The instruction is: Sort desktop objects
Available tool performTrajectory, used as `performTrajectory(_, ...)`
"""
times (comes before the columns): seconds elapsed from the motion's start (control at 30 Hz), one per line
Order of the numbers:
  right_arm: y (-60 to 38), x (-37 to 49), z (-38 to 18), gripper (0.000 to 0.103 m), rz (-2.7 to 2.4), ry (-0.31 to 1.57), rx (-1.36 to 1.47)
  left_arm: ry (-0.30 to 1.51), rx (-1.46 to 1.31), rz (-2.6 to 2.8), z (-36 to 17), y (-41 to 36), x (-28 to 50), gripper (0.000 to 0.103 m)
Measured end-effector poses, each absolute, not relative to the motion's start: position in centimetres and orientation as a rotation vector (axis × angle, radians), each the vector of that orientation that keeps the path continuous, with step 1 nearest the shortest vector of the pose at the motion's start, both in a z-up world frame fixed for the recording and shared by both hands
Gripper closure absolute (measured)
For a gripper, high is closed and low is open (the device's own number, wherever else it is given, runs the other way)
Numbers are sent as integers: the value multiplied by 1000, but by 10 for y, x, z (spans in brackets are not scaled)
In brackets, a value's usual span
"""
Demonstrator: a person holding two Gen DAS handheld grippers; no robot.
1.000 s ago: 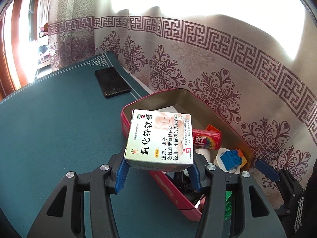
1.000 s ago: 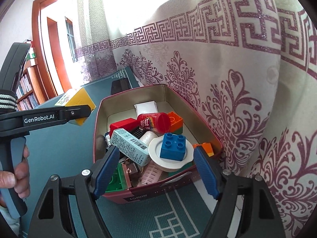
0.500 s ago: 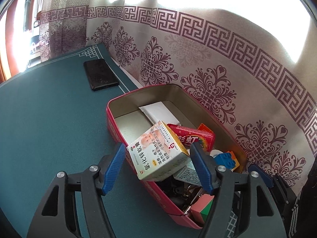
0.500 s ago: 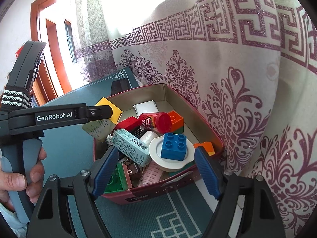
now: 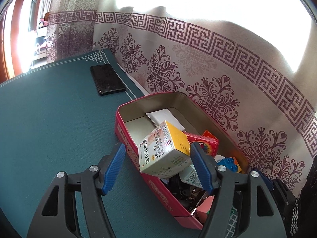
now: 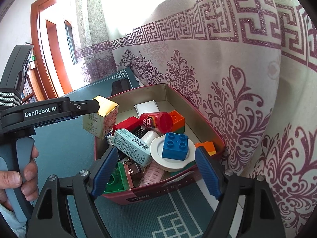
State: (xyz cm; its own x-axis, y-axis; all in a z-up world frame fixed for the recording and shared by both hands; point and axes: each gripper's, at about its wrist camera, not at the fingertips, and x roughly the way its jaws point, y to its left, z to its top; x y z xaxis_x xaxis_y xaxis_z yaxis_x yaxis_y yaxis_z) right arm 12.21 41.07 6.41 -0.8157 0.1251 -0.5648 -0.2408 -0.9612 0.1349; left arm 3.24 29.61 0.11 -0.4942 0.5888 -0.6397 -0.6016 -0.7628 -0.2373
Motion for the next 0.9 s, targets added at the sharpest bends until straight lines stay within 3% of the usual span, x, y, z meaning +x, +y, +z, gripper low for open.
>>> performTrajectory(0.3,409,122,65,20,2812,286,-858,163,-999,2221,-18,322,34,30)
performTrajectory(0.6,403,123,70,20,2826,280,-844,241,-880,2354,9,306,58,27)
performTrajectory(0.8,398,126,71,16,2817,274,-856,338,-749,2538,27,283,82,20)
performTrajectory(0.9,399,131,70,4,2779,261,-861,347,-694,2599,37,270,95,16)
